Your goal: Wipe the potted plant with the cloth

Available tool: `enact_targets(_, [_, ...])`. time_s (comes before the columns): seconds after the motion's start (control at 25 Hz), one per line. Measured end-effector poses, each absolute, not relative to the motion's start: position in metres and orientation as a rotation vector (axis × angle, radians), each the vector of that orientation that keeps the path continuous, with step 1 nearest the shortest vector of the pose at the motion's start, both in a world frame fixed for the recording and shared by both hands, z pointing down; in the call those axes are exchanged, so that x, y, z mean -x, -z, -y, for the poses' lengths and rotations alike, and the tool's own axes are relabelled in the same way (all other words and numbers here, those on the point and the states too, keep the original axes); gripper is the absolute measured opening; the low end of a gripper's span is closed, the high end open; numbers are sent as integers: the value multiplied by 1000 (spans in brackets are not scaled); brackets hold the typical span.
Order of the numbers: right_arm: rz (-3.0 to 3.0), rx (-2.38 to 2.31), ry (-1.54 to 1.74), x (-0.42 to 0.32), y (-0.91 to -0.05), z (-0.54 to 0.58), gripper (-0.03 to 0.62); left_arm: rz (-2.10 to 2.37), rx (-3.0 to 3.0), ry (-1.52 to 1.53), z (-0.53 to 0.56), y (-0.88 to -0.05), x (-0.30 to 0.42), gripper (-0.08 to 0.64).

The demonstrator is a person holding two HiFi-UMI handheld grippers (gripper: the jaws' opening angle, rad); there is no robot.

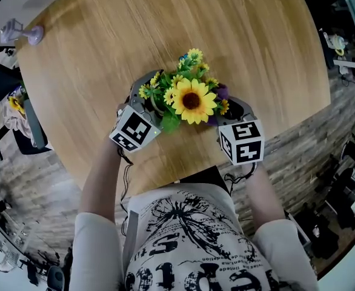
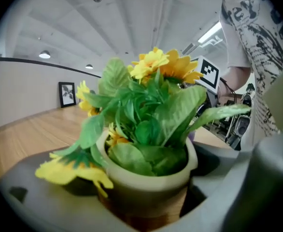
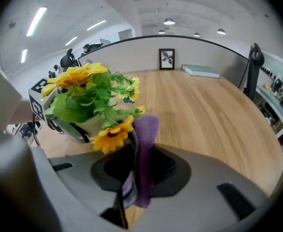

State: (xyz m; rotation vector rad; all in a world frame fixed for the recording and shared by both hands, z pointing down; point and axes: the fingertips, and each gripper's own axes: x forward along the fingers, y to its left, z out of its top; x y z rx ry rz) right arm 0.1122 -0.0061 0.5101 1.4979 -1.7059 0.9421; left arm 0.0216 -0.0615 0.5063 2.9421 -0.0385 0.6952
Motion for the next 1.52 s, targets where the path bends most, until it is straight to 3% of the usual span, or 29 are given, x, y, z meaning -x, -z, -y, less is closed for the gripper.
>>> enact_targets(0.32, [1711,-1488,-943,-113,-507,9,84,140,-2942,-684,62,-500,-16,545])
enact_targets(0.64, [1767,-1482,-896,-113,-487,19,83,328,-2895,-512,81,-443,-14,543])
enact_targets(1.52, [2431,-1276,-644,18,-369,71,80,681,-2873,-388,109,-306,57,543])
